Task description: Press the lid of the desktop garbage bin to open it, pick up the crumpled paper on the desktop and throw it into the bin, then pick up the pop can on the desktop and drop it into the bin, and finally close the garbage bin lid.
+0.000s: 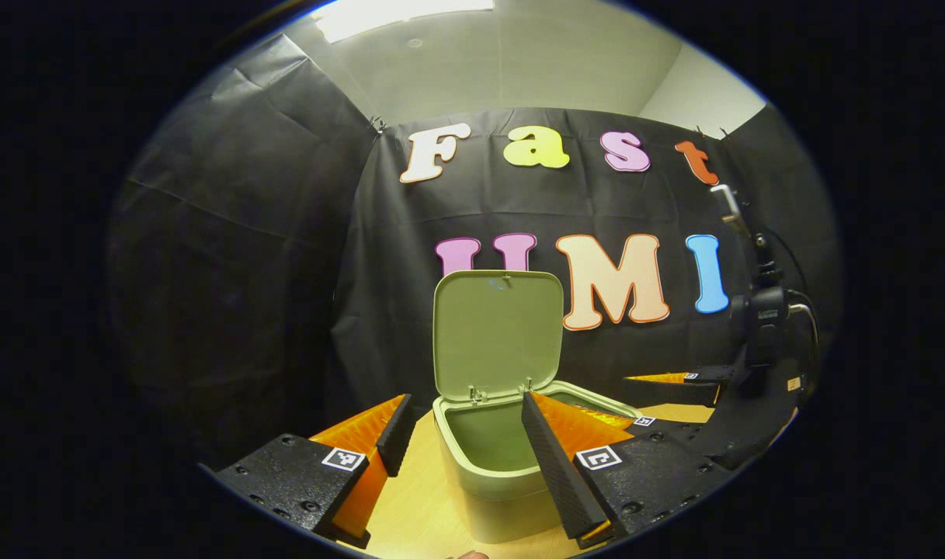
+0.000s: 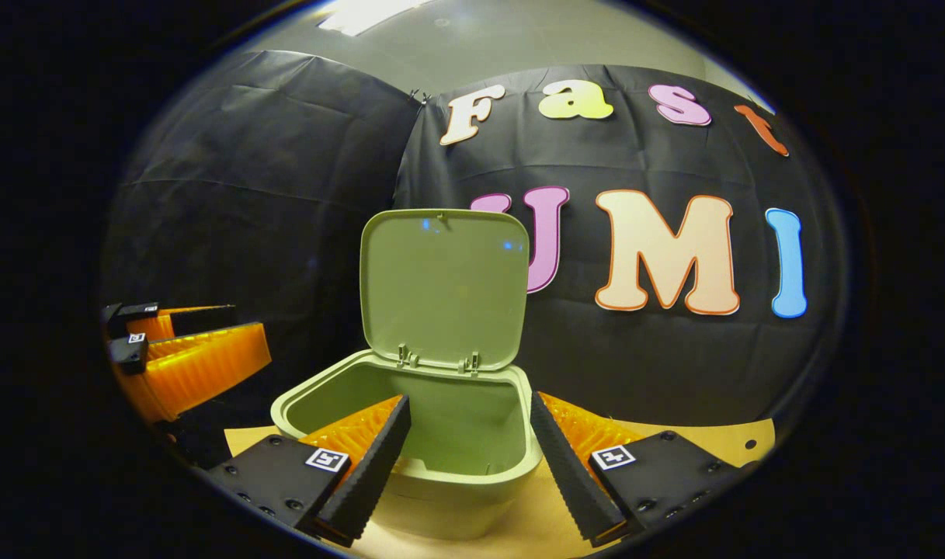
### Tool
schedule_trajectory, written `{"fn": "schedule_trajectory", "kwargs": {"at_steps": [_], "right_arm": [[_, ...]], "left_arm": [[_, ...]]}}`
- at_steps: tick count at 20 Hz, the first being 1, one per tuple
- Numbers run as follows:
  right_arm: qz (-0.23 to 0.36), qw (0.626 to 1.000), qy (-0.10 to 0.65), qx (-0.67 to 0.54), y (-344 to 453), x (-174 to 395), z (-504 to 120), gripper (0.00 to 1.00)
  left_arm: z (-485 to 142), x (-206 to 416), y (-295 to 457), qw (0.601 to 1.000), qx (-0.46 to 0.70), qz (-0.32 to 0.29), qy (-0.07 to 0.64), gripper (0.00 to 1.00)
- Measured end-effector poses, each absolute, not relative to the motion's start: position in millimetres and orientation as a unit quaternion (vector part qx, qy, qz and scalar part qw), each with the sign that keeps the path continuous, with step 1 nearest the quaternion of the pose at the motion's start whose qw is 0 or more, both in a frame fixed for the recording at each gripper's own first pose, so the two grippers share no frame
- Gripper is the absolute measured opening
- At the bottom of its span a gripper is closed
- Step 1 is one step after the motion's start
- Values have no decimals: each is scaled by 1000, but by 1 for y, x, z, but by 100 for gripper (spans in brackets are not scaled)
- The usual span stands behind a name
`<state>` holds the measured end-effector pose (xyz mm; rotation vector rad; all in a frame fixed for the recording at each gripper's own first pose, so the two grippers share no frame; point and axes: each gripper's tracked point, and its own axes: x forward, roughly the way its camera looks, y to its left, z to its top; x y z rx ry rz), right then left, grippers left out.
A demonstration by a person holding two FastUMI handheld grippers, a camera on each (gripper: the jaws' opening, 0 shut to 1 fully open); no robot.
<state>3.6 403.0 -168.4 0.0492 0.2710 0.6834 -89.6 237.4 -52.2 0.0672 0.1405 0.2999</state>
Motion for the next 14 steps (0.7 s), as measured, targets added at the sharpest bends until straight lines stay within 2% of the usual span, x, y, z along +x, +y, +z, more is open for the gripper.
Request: {"fn": "schedule_trajectory", "kwargs": {"at_steps": [5,14], "right_arm": [[301,949,89,30,361,10,-136,98],[208,975,75,29,232,31,-116,98]], "left_arm": [[-49,-77,217,989,30,130,62,83],[-43,-45,148,996,27,77,47,83]]}}
